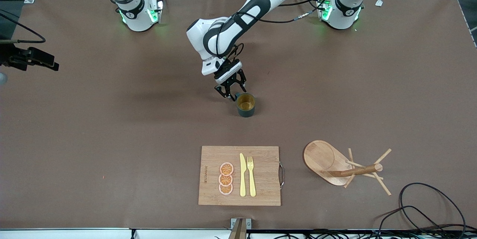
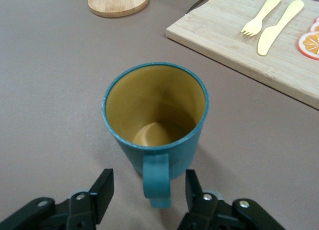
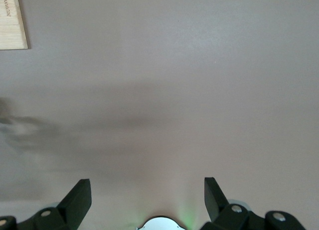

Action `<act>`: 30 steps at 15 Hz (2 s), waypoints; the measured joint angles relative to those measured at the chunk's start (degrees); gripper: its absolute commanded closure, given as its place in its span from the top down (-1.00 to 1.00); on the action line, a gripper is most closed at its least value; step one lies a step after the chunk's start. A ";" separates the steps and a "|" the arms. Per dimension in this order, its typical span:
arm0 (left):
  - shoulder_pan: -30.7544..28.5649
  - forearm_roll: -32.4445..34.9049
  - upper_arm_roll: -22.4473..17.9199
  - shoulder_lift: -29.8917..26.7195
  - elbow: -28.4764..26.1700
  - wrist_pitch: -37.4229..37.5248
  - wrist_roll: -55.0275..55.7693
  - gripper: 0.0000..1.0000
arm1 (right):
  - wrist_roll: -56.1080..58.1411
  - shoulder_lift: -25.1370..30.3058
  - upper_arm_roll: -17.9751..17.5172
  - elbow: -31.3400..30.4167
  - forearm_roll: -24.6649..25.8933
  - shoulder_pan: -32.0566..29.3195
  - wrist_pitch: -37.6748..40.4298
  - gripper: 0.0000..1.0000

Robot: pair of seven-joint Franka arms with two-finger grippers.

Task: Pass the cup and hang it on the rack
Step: 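Lower the left gripper over the mug and grasp its handle, then lift the mug with the left gripper and carry it to the rack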

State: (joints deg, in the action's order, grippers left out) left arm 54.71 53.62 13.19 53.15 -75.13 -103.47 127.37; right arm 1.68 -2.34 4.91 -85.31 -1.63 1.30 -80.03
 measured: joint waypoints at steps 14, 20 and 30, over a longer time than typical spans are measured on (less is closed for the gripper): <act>-1.62 0.42 -0.20 0.48 1.78 -1.39 -2.83 -0.99 | 0.00 7.96 0.29 -5.89 0.00 -0.13 -0.03 1.00; -8.86 -3.97 0.65 -3.65 3.22 -4.28 -5.73 -0.99 | 0.07 9.30 0.49 -5.88 0.14 -0.16 -0.03 1.00; -26.16 -35.16 0.84 -18.22 3.94 -9.81 -27.76 -1.00 | 2.56 9.75 0.46 -5.91 1.06 -0.15 -0.08 1.00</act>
State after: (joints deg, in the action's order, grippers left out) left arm 28.54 18.46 14.02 34.93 -71.19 -113.28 99.62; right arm 4.24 7.41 5.37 -91.22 -0.56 1.15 -80.11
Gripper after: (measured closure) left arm 0.789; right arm 0.000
